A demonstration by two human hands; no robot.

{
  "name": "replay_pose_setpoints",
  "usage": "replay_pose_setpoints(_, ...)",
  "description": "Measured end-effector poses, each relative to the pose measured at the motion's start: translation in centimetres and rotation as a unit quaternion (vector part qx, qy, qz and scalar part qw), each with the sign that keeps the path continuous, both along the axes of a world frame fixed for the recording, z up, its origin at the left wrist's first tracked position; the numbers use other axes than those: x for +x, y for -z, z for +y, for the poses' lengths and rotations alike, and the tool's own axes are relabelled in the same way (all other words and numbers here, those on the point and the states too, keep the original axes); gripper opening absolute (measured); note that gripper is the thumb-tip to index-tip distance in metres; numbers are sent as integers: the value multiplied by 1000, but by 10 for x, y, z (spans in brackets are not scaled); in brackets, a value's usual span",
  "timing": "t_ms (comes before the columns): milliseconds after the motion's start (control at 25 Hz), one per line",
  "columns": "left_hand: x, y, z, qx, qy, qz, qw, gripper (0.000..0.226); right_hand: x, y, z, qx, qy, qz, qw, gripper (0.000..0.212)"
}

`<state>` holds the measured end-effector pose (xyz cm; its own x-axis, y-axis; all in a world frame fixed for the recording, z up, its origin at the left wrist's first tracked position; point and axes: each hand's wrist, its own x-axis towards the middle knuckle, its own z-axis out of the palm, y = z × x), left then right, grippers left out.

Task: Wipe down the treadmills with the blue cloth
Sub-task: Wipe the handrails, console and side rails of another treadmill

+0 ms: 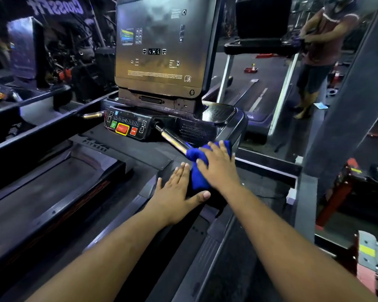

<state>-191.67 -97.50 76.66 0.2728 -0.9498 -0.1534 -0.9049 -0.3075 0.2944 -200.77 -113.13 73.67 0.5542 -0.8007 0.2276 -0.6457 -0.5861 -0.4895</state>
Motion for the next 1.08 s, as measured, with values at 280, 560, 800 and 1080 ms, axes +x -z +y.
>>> replay_pose_setpoints(280, 7, -3, -10, 3, 43, -14, 999, 106, -12, -6, -46, 27, 2, 0, 1000, 54)
replay_pose_setpoints(560, 41, -4, -41, -63, 67, 7, 996, 108, -7, -23, -39, -90, -1, 2, 996, 43)
replay_pose_setpoints(800, 68, -9, -95, -63, 29, -4, 998, 106, 20, -53, -95, -224, -85, 23, 971, 60)
replay_pose_setpoints(1080, 118, 9, -161, -55, -29, -121, 991, 109, 82, -49, -202, -108, -154, 345, 919, 84)
